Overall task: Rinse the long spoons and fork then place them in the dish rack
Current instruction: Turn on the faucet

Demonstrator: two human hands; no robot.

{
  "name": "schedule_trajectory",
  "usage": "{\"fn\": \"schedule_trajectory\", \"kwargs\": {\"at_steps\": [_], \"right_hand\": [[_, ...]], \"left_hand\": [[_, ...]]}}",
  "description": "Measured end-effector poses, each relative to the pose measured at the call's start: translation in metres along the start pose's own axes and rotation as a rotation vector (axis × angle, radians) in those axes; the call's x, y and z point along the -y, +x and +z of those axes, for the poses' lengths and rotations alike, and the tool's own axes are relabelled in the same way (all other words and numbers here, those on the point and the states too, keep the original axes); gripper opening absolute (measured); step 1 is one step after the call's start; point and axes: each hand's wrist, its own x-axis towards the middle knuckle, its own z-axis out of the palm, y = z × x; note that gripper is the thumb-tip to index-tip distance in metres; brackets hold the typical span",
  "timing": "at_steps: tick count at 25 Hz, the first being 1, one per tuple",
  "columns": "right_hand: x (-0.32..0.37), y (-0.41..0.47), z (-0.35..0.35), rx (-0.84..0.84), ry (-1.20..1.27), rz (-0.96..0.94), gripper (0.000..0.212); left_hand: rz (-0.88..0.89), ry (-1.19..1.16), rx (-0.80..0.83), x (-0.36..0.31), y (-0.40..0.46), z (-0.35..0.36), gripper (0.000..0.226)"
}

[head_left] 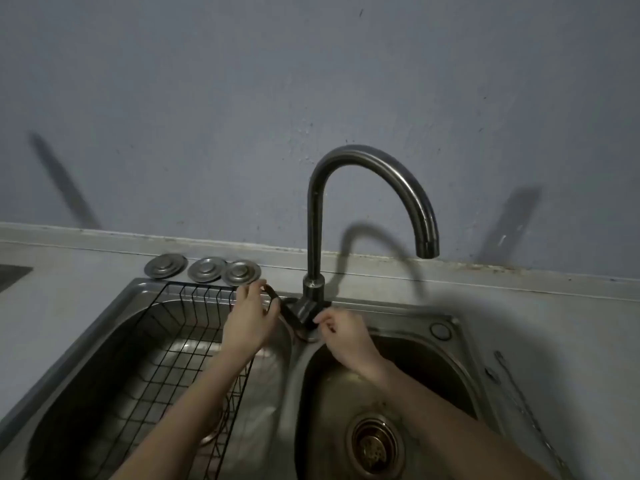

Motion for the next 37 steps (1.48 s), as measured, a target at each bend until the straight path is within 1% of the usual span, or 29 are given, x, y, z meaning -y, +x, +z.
{"fn": "schedule_trajectory", "kwargs": {"at_steps": [1, 3, 4, 7, 11, 20, 25, 28, 30, 33, 35, 37], "right_hand": [[0.003, 0.009, 0.008, -0.008, 0.005, 0.006, 0.024], [0.012, 0.022, 0.024, -0.021, 0.016, 0.014, 0.027], [0.017, 0.027, 0.031, -0.02, 0.017, 0.014, 0.029], [0.018, 0.037, 0.05, -0.025, 0.07, 0.013, 0.034], [0.018, 0.042, 0.053, -0.047, 0.086, 0.01, 0.029], [0.017, 0.038, 0.057, -0.083, 0.042, -0.006, 0.022], [0.017, 0.039, 0.057, -0.086, 0.021, 0.002, 0.021], [0.018, 0.035, 0.055, -0.064, 0.011, 0.005, 0.026], [0.017, 0.027, 0.053, -0.059, 0.013, 0.009, 0.03], [0.013, 0.008, 0.045, -0.047, 0.062, 0.051, 0.032], [0.008, -0.013, 0.039, -0.02, 0.08, 0.083, 0.032], [0.002, -0.035, 0.033, -0.013, 0.11, 0.105, 0.033]], "left_hand": [[-0.021, 0.003, 0.008, 0.003, 0.006, 0.003, 0.047], [-0.007, -0.001, 0.018, 0.008, 0.015, 0.011, 0.051], [-0.002, -0.025, 0.032, 0.009, 0.017, 0.013, 0.049], [-0.019, -0.135, -0.015, 0.018, 0.027, 0.019, 0.033], [-0.026, -0.185, -0.056, 0.021, 0.032, 0.021, 0.025], [-0.07, -0.229, -0.073, 0.024, 0.025, 0.025, 0.025], [-0.038, -0.24, -0.079, 0.028, 0.023, 0.025, 0.022], [-0.036, -0.223, -0.061, 0.026, 0.021, 0.02, 0.023], [-0.036, -0.157, -0.035, 0.025, 0.018, 0.013, 0.026], [0.029, -0.036, 0.006, 0.023, 0.009, 0.005, 0.04], [0.066, 0.022, 0.065, 0.018, -0.004, 0.006, 0.049], [0.1, 0.012, 0.112, 0.011, -0.02, 0.014, 0.044]]}}
